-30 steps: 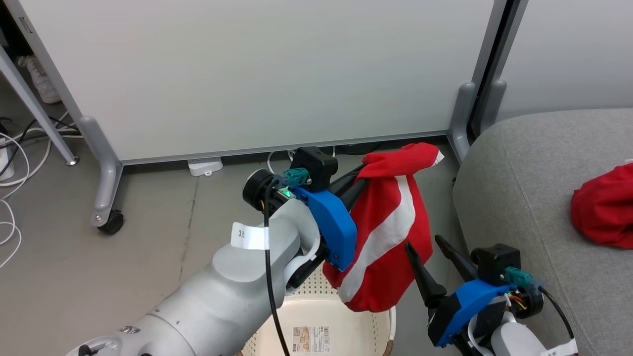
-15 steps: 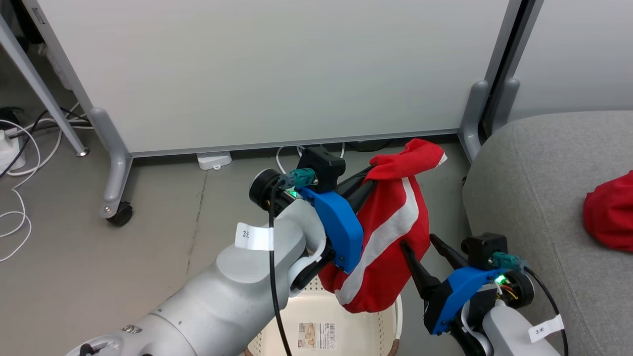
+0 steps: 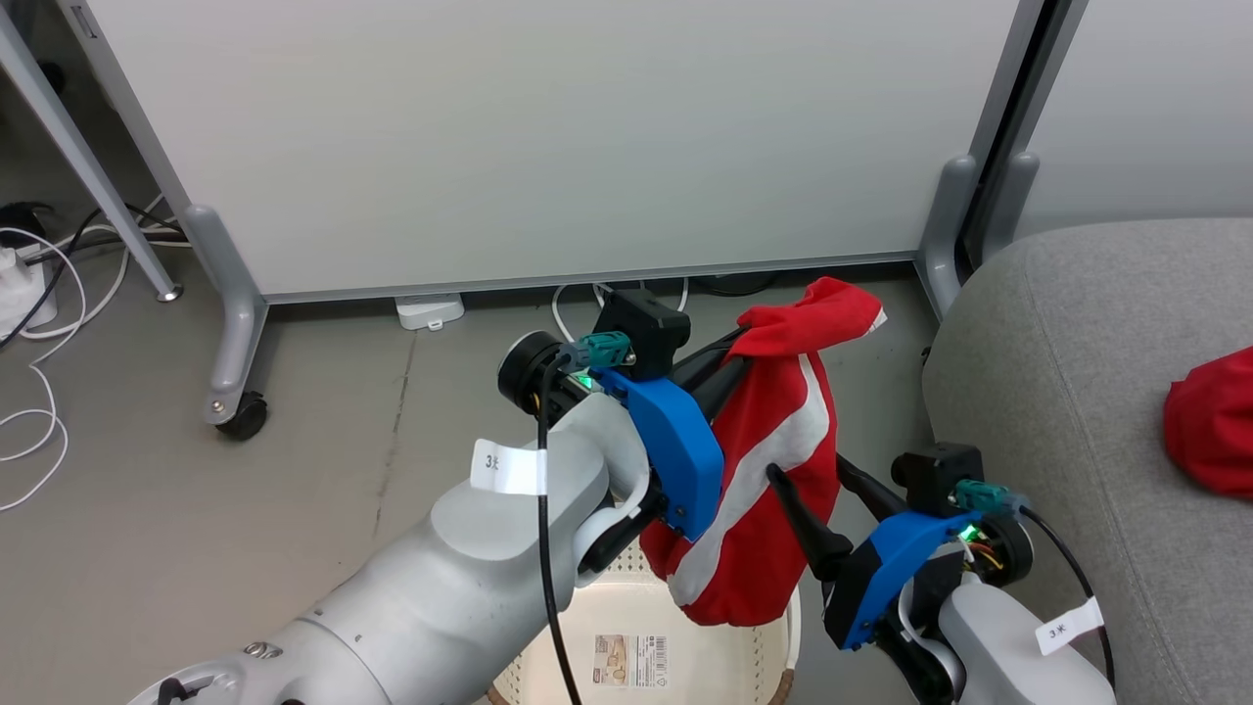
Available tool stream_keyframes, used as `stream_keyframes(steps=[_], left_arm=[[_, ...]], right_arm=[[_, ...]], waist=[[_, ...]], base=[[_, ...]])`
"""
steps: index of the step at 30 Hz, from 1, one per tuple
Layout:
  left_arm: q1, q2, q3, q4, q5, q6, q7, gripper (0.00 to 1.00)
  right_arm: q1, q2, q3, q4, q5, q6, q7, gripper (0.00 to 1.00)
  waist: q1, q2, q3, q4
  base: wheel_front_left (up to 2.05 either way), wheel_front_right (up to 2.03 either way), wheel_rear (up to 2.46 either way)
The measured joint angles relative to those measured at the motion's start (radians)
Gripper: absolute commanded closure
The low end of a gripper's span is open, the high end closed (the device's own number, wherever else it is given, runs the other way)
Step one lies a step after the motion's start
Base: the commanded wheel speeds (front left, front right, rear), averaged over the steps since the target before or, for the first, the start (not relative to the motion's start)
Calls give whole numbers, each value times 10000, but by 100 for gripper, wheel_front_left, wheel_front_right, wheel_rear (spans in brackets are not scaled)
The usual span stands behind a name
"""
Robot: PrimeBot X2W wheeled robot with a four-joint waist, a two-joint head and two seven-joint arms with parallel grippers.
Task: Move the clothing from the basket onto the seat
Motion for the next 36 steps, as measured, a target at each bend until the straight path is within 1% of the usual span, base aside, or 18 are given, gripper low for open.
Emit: stream_keyframes(steps=[9, 22, 23, 25, 26, 36], left_arm=[[5, -2, -4, -128, 13, 0, 48, 100], [40, 0, -6, -353, 107, 0, 134, 100], [41, 0, -6, -353, 107, 0, 136, 100], [42, 0, -8, -349, 107, 0, 136, 100], [42, 0, -8, -341, 107, 0, 134, 100], [41, -2, -8, -155, 104, 0, 90, 100]], right_arm=[[-806, -98, 1122, 443, 681, 0, -236, 0], [-1879, 119, 2255, 1465, 1375, 0, -617, 0], [-1896, 123, 2328, 1509, 1430, 0, -625, 13], [-1949, 130, 2452, 1616, 1567, 0, -658, 91], [-1984, 130, 2514, 1662, 1622, 0, -688, 100], [-2218, 104, 2974, 1860, 2010, 0, -842, 100]], waist=[[0, 0, 44, -80], [0, 0, 124, -32], [0, 0, 126, -29], [0, 0, 133, -27], [1, -1, 137, -30], [0, 0, 162, -136]], base=[[0, 0, 0], [0, 0, 0], [0, 0, 0], [0, 0, 0], [0, 0, 0], [0, 0, 0]])
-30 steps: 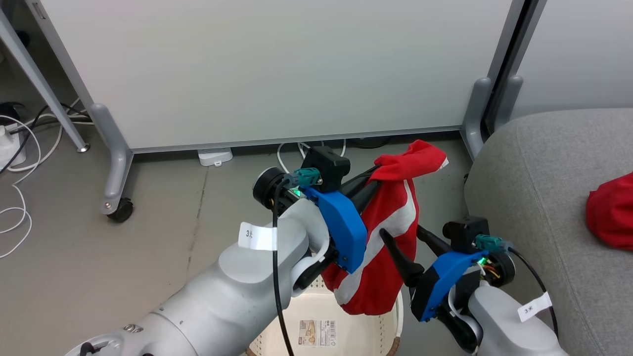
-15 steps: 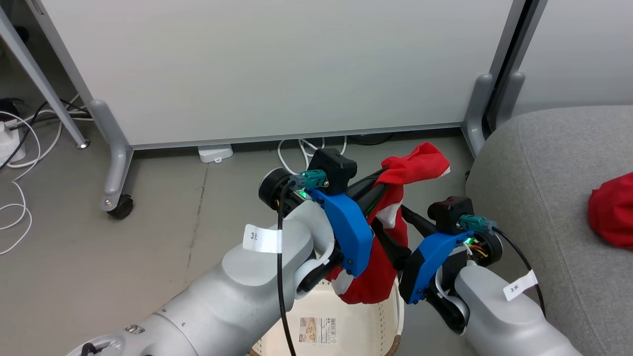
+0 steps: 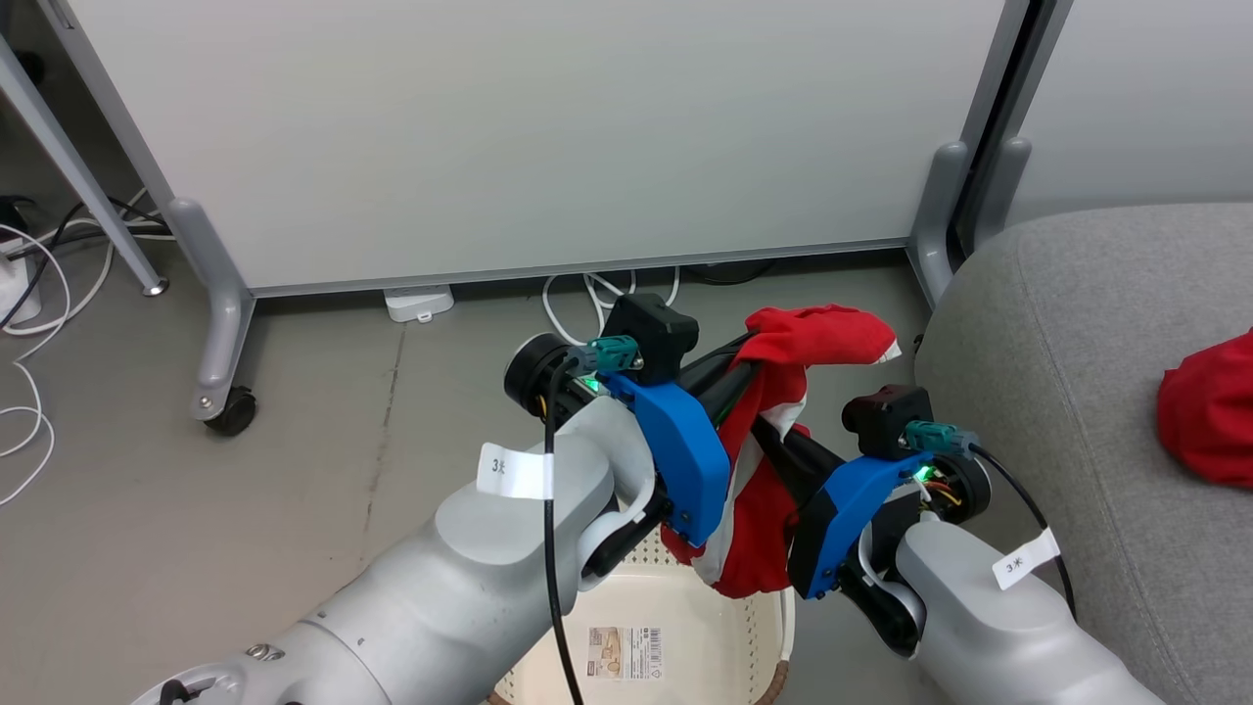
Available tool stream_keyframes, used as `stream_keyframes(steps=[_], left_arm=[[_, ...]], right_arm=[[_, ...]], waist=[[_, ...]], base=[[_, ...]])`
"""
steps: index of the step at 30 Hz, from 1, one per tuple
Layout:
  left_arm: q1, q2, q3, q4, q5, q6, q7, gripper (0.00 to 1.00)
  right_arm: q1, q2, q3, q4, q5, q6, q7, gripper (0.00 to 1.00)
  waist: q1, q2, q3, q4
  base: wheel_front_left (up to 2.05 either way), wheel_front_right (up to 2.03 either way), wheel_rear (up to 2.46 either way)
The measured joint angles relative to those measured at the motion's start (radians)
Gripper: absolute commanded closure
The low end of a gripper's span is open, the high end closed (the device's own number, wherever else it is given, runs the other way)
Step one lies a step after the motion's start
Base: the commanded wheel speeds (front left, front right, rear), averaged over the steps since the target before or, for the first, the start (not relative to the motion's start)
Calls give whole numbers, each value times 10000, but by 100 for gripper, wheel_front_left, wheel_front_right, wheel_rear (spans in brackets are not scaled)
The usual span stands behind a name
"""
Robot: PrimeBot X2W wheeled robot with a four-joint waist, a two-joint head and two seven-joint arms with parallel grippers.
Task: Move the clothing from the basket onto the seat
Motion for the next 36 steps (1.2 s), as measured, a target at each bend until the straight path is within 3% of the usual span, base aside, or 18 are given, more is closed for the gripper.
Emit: stream_keyframes(steps=[13, 14, 15, 16, 25, 30, 36], left_arm=[[28, 0, 0, 128, 0, 0, -13, 100], [56, 2, 0, 117, -2, 0, -15, 67], [96, 2, 0, 107, -10, 0, -15, 23], [131, 0, 0, 102, -21, 0, -19, 0], [410, 19, 27, 253, -38, 0, -554, 0], [877, 322, 395, -142, -84, 0, -813, 0], [1915, 1016, 2284, -1379, 1110, 29, -844, 0]], right_arm=[[-105, -67, 240, 94, 412, 0, -69, 100], [-106, -71, 242, 96, 426, 0, -75, 100], [-107, -73, 240, 92, 447, 0, -75, 100], [-107, -79, 230, 81, 466, 0, -75, 100], [-107, -188, -15, -92, 477, 0, -82, 100], [-105, -303, -199, -217, 393, 0, -86, 100], [-95, -405, -431, -380, 203, 0, -86, 100]], waist=[[0, 0, -34, -87], [0, 0, -36, -89], [0, 0, -41, -92], [0, 0, -46, -94], [0, 0, -75, -33], [0, 0, -41, -10], [0, 0, 74, 8]], base=[[0, 0, 0], [0, 0, 0], [0, 0, 0], [0, 0, 0], [0, 0, 0], [0, 0, 0], [0, 0, 0]])
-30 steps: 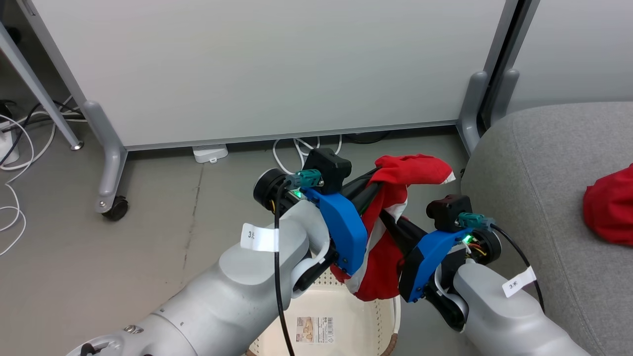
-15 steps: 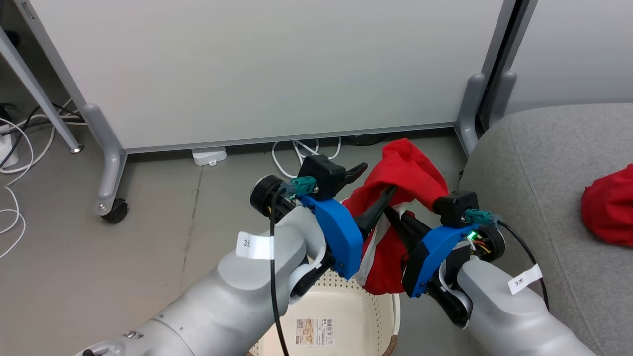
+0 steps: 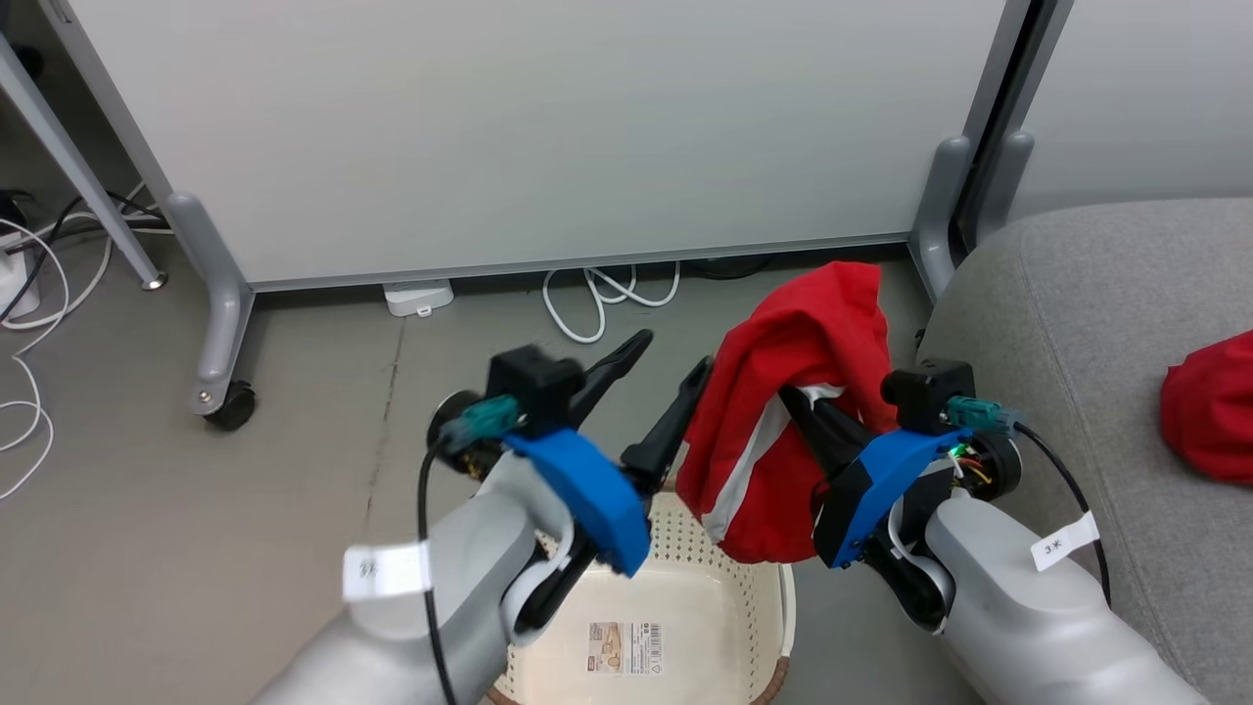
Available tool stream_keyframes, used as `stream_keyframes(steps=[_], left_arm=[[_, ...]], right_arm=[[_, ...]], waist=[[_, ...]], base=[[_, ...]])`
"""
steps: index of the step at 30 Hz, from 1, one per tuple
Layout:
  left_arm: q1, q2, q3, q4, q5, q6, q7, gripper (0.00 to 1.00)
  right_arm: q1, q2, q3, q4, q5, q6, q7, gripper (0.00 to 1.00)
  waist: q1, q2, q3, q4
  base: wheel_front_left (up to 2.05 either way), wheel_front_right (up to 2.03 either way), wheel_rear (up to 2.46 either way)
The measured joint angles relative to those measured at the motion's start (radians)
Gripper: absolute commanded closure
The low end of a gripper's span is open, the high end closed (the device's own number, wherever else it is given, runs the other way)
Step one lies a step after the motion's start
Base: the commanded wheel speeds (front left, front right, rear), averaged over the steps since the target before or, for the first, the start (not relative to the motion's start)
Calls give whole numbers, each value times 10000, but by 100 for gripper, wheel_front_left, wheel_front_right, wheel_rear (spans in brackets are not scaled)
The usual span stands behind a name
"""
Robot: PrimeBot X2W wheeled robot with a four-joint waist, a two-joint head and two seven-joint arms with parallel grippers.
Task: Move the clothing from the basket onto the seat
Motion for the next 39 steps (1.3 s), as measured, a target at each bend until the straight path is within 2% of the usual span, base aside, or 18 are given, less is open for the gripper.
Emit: stream_keyframes(steps=[10, 14, 20, 24, 32, 39], left_arm=[[2964, 721, 3191, -2232, 2915, 38, 0, 0], [3976, 786, 4080, -2481, 3743, 29, 0, 0], [4935, 600, 5198, -2679, 4433, 19, 0, 0], [5221, 441, 5595, -2780, 4740, -23, 0, 0], [5331, 474, 5515, -2943, 4790, -25, 0, 0], [5326, 548, 5582, -3087, 4761, -25, 0, 0]], right_arm=[[87, -25, -276, -232, -270, 0, -2, 100], [160, -86, -395, -324, -339, 0, -2, 100], [307, -140, -566, -408, -424, 0, -2, 100], [355, -140, -633, -433, -454, 0, -2, 100], [394, -132, -706, -537, -531, 0, -2, 100], [392, -190, -974, -1118, -965, 0, -2, 100]], waist=[[0, 0, 55, -125], [0, 0, 34, -141], [-1, 0, -9, -155], [0, 0, -28, -191], [-1, 0, -2, -358], [0, 0, 89, -841]], base=[[0, 0, 0], [0, 0, 0], [0, 0, 0], [0, 0, 0], [0, 0, 0], [0, 0, 0]])
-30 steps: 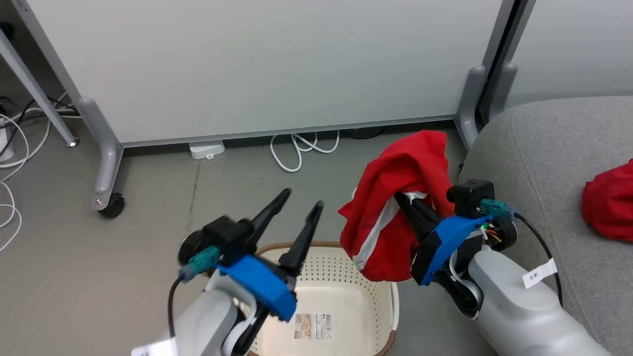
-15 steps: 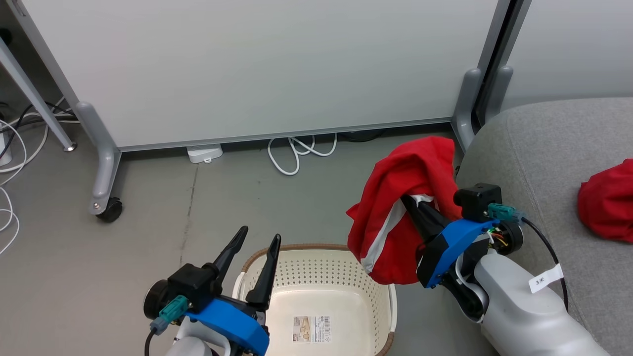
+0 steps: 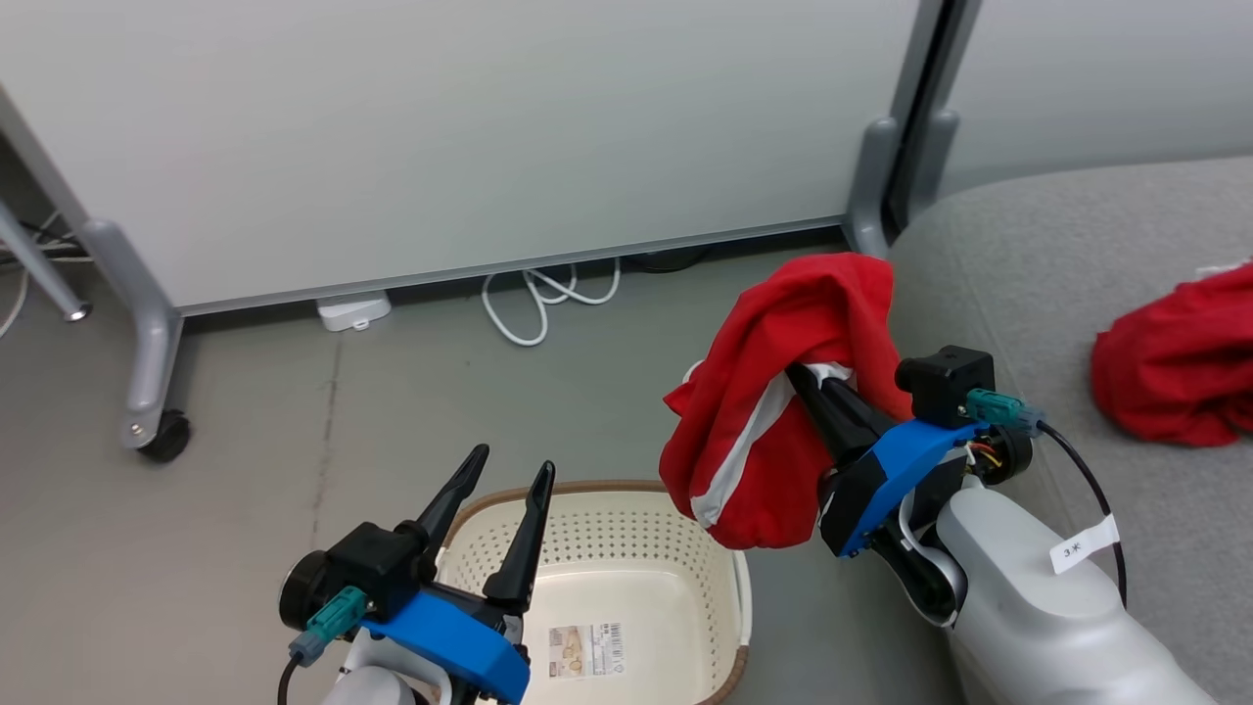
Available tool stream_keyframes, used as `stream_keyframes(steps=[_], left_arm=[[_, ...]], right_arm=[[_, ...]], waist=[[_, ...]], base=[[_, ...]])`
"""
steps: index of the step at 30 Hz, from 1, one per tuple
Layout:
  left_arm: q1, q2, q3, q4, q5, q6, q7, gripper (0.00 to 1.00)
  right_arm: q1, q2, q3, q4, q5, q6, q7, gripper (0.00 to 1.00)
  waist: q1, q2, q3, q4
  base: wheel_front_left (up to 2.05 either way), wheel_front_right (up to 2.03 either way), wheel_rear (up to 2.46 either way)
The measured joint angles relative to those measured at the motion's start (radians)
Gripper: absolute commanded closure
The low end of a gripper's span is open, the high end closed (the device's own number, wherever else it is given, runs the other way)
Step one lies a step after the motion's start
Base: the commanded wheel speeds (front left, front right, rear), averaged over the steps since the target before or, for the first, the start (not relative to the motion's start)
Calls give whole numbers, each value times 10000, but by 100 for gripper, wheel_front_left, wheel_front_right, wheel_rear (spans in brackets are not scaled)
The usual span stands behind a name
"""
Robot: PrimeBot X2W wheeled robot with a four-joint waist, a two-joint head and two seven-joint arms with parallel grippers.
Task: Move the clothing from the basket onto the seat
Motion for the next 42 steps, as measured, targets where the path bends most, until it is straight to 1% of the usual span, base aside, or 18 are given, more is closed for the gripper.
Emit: stream_keyframes(steps=[6, 21, 27, 35, 42], left_arm=[[-99, -4, 100, -138, 102, -2, -2, 0], [-323, 151, 31, -176, 102, -2, -12, 0], [-342, 176, -29, -165, 104, -2, -12, 0], [-376, 238, -6, -174, 190, -2, -10, 0], [-384, 259, -46, -174, 199, -2, -10, 0]], right_arm=[[76, -73, -144, -320, -167, 0, 0, 100], [506, -249, -901, -736, -562, 0, 0, 100], [727, -230, -1218, -917, -694, 0, -2, 100], [915, -113, -1386, -1058, -790, 0, -2, 100], [974, -38, -1482, -1074, -817, 0, -2, 100]], waist=[[0, 0, 92, -741], [0, 0, 427, -3078], [0, 0, 578, -3853], [0, 0, 767, -4578], [0, 0, 834, -4792]], base=[[0, 0, 0], [0, 0, 0], [0, 0, 0], [0, 0, 0], [0, 0, 0]])
